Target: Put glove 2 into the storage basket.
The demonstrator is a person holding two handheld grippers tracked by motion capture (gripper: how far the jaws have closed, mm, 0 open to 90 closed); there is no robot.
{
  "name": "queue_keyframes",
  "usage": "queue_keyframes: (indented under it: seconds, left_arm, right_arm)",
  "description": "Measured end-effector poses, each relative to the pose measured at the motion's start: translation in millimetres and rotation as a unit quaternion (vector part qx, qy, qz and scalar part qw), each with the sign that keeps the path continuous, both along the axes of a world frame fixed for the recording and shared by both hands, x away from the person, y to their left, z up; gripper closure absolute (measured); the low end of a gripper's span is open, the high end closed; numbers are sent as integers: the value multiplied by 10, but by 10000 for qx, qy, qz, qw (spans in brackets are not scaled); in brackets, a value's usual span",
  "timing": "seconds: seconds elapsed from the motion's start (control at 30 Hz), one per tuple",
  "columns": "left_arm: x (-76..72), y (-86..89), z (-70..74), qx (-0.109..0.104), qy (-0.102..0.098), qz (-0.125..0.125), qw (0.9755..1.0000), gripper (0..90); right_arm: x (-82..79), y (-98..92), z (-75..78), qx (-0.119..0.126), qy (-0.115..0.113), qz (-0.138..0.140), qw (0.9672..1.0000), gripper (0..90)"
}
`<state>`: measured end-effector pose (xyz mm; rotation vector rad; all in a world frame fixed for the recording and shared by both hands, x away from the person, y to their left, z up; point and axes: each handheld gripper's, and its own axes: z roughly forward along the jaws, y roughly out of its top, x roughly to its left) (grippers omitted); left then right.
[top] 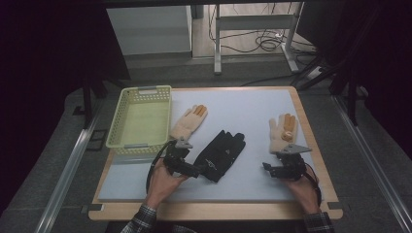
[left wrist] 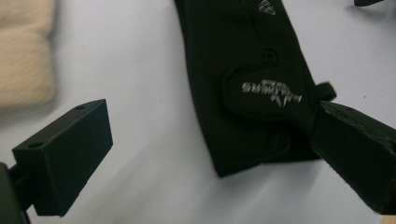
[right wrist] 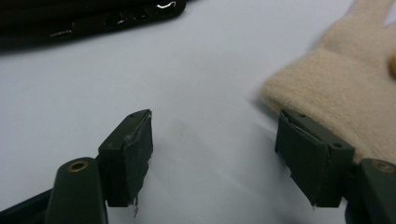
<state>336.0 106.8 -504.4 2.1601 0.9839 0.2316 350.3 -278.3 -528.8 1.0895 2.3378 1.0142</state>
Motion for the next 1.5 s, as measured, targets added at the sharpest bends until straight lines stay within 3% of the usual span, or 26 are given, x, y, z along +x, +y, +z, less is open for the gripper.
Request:
queue_keyframes:
  seconds: [0.37,0.67,0.8,0.97,1.07,1.33,1.5]
  left_arm:
    - [234,-394,45,107,16,-157,9998,0]
    - [381,-720,-53,515,84,-163,9985,0]
    - [378,-786,-145,553,231,-271,9978,0]
    - [308,-849,-217,692,244,-296,9969,0]
    - [278,-913,-253,994,122,-176,9948,0]
    - [298,-932,-247,1053,226,-64,9942,1]
    - [303,-940,-190,1140,335,-54,9929,97]
  right_arm:
    - [-5,10,-10,-75,-24,29,10000,243]
    - [-8,12,-11,-61,-23,25,10000,243]
    - [-8,12,-11,-59,-22,24,10000,243]
    - [-7,11,-12,-69,-25,27,10000,243]
    - [-8,12,-12,-63,-23,26,10000,243]
    - [-9,14,-12,-64,-22,23,10000,243]
    - [-9,15,-13,-68,-22,25,10000,243]
